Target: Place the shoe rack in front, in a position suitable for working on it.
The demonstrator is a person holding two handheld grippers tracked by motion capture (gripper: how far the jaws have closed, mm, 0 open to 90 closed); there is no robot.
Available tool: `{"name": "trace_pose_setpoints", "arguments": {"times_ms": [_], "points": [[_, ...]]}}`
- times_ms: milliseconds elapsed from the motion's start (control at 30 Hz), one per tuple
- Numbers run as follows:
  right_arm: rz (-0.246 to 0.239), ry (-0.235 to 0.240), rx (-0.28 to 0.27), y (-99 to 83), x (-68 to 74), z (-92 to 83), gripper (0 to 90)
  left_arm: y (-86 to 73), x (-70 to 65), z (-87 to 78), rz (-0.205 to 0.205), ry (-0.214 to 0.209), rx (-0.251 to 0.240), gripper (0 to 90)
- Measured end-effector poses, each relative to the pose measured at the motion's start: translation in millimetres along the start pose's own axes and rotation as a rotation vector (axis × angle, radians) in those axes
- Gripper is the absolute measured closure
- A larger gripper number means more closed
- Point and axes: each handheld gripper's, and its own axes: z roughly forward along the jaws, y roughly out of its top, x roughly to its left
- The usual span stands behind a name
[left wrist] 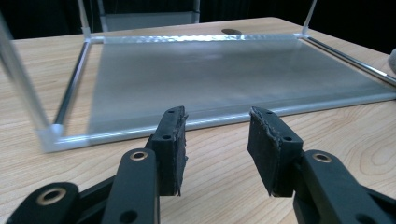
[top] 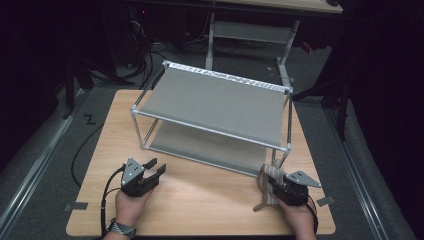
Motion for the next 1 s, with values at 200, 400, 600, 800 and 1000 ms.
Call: {"name": "trace_pose_setpoints", "arguments": {"times_ms": [200, 400, 600, 800, 1000], "points": [[-0.052, 0.052, 0.008, 5.6, 21.8, 7.4, 58.1, -0.1, 0.6, -1.2, -0.003, -0.004, -0.004, 56.3], [-0.098, 0.093, 0.014, 11.3, 40.8, 14.9, 57.7, -1.4, 2.7, -6.5, -0.008, 0.001, -0.009, 56.3], [-0.135, 0.147, 0.018, 16.8, 60.3, 23.4, 57.4, -3.0, 4.9, -11.9, -0.014, 0.017, -0.013, 56.3], [-0.190, 0.210, 0.020, 21.5, 82.7, 30.2, 57.5, -3.8, 4.6, -15.7, -0.003, 0.023, -0.009, 56.3], [-0.236, 0.262, 0.017, 24.6, 103.1, 35.6, 57.7, -4.2, 3.1, -18.9, 0.001, 0.024, -0.011, 56.3]]}}
